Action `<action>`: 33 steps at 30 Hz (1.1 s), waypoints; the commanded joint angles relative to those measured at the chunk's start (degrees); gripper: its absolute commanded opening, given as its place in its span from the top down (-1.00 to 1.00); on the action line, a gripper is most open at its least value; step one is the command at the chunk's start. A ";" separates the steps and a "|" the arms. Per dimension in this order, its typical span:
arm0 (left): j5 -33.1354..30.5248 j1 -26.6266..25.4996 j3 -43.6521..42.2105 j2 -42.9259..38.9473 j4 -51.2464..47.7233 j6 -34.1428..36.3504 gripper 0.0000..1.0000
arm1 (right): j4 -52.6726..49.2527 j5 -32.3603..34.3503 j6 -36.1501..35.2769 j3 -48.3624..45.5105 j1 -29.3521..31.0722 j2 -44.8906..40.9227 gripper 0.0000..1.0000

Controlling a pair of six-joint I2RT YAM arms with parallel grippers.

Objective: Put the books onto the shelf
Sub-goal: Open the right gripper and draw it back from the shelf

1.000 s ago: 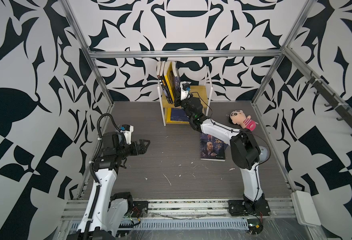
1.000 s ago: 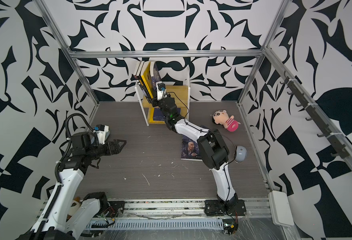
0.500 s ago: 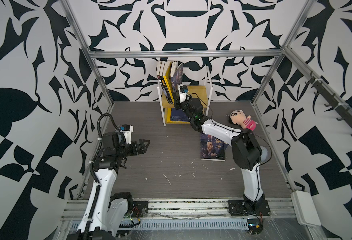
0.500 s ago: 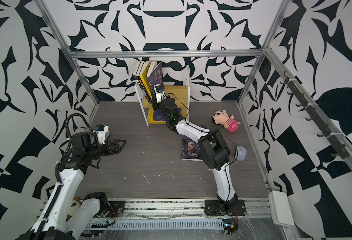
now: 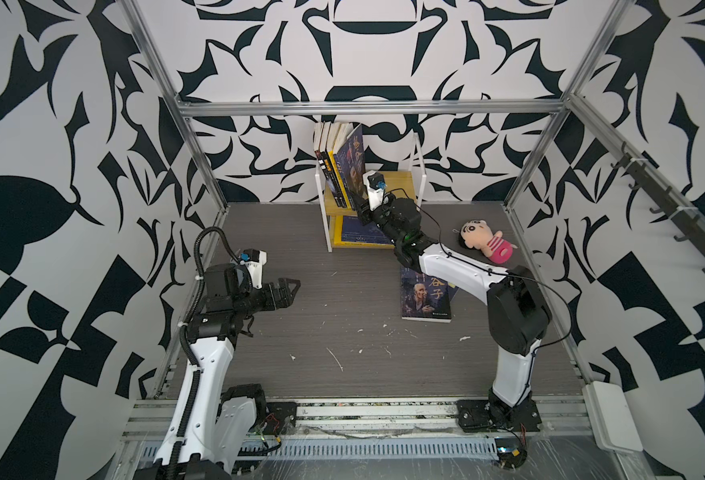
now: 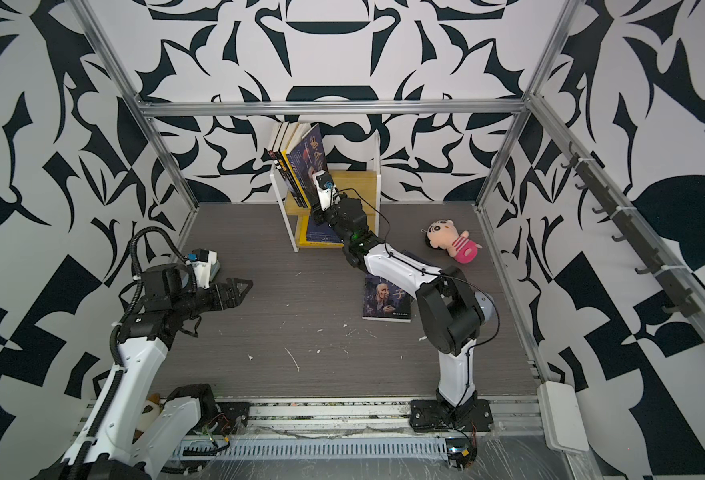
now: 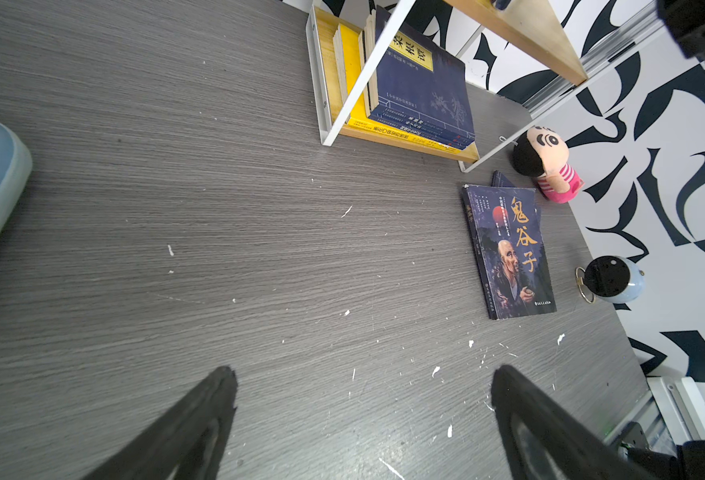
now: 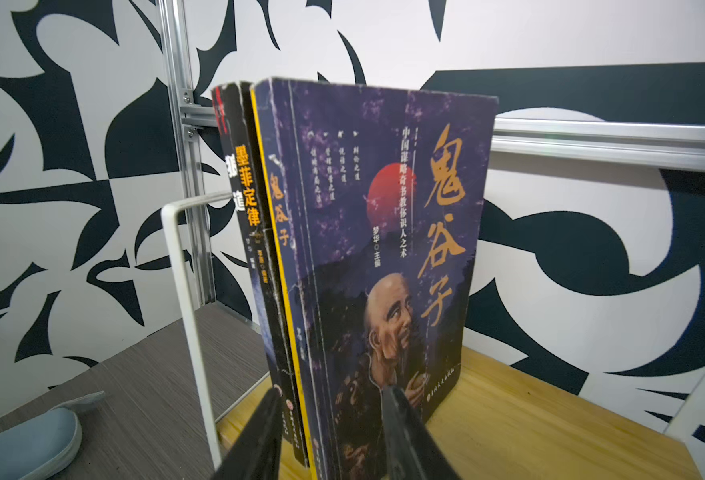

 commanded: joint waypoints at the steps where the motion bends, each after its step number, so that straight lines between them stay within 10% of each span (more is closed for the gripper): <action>1: 0.61 0.42 0.57 0.00 -0.46 -0.39 -0.99 | -0.61 1.81 -0.16 -0.76 -0.89 -3.59 0.28; 11: 1.50 0.81 0.21 -0.25 0.08 -0.91 -0.99 | -17.50 12.34 3.83 11.71 -3.63 4.47 1.00; 33: 1.21 0.68 0.44 -0.12 -0.17 -0.56 -0.99 | -31.00 -2.03 10.08 45.67 -6.58 28.88 1.00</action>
